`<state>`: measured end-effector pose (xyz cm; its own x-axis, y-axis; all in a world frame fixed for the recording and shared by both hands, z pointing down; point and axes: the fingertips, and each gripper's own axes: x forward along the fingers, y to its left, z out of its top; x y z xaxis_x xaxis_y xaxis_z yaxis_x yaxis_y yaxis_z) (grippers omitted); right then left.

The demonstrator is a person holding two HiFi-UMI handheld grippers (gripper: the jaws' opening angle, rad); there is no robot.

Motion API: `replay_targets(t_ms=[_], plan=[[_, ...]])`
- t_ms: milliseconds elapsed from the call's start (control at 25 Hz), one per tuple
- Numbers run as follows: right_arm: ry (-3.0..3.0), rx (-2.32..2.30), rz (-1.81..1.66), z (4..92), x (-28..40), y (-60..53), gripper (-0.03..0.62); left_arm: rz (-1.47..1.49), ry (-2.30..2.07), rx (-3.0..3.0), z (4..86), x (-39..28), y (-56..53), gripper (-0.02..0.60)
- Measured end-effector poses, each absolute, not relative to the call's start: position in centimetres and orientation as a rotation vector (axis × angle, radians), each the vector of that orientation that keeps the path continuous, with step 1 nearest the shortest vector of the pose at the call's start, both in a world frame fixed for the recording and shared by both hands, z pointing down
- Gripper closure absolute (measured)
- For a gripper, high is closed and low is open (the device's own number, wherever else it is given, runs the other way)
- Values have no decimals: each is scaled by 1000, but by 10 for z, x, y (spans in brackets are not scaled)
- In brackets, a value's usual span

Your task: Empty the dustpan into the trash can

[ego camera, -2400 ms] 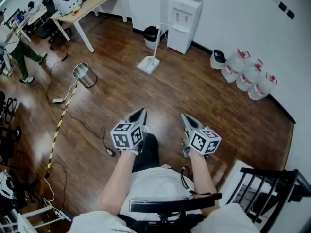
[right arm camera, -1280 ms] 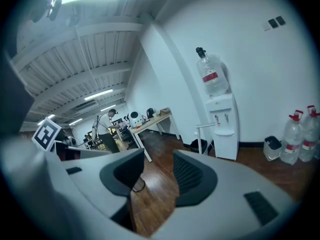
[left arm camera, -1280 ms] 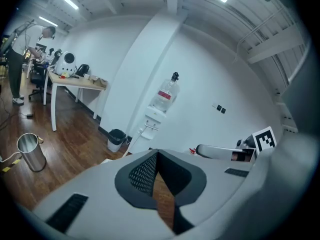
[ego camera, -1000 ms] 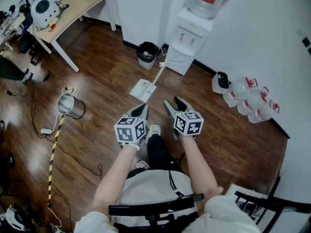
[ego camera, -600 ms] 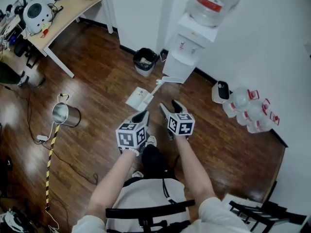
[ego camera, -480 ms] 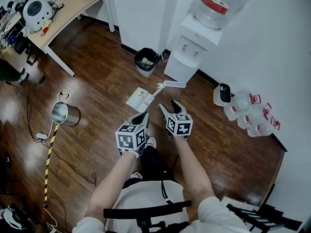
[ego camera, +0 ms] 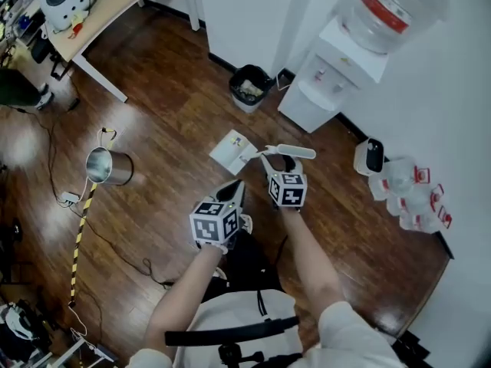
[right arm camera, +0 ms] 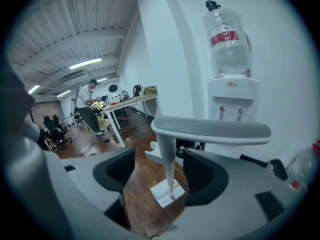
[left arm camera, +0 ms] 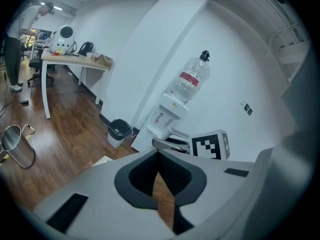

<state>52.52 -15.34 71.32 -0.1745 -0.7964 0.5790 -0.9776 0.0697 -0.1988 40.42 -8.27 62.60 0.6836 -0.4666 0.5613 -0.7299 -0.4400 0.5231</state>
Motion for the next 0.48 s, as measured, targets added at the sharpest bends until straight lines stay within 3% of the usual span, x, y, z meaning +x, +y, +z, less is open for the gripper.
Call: replay_targets(t_ms=[360,440,480], plan=[[-2091,1688,746,731,517,-190,271,416,-945,2034,645,409,-105,586],[-2091,1675,717,731,516,-195,352,409,-958,2019,647,406,-108,586],[-2091,1669,710,731,515,-197,353,406,-964,2012,648,404,-110,586]])
